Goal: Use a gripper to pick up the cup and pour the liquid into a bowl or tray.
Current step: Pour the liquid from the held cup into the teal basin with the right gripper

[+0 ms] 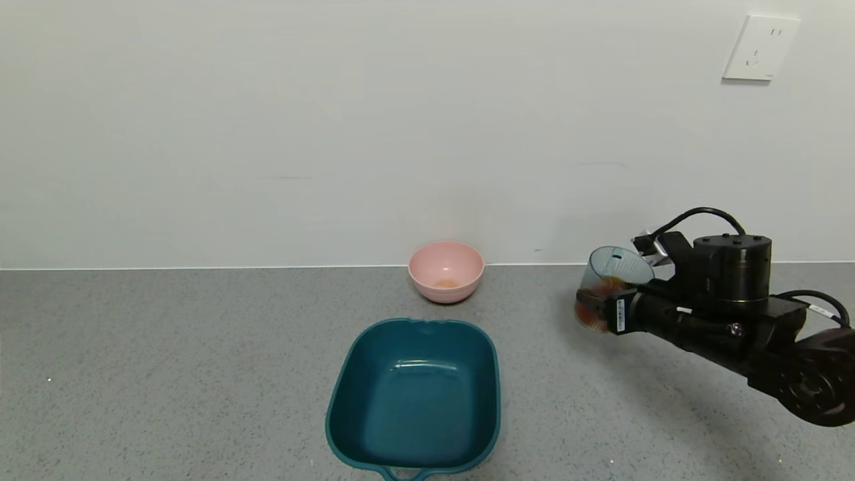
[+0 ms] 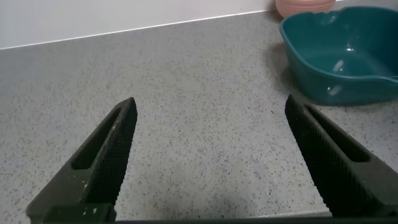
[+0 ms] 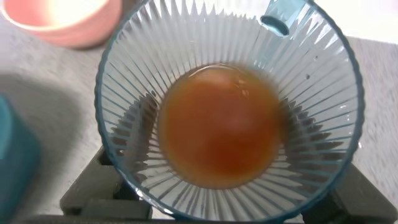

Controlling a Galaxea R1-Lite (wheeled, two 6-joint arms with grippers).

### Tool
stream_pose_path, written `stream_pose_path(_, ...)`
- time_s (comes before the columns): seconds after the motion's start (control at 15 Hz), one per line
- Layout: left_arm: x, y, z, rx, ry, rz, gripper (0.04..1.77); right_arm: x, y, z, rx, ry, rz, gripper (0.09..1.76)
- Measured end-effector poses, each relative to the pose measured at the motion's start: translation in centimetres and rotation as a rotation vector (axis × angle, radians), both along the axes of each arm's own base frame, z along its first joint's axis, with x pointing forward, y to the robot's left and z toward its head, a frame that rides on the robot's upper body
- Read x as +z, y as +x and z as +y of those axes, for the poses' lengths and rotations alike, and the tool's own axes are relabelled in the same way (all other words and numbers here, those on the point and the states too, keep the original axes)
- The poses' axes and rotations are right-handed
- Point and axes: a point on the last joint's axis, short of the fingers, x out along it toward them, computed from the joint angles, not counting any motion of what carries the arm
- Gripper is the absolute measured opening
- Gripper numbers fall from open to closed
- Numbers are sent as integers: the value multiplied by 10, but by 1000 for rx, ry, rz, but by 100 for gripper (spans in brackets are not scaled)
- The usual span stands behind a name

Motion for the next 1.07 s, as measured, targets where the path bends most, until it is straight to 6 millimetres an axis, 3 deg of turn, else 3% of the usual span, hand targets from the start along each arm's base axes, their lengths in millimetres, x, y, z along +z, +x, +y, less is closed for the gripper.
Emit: stream_pose_path(1.07, 0, 0, 0, 0, 0, 0, 172, 55, -8, 56, 28, -202, -79, 135)
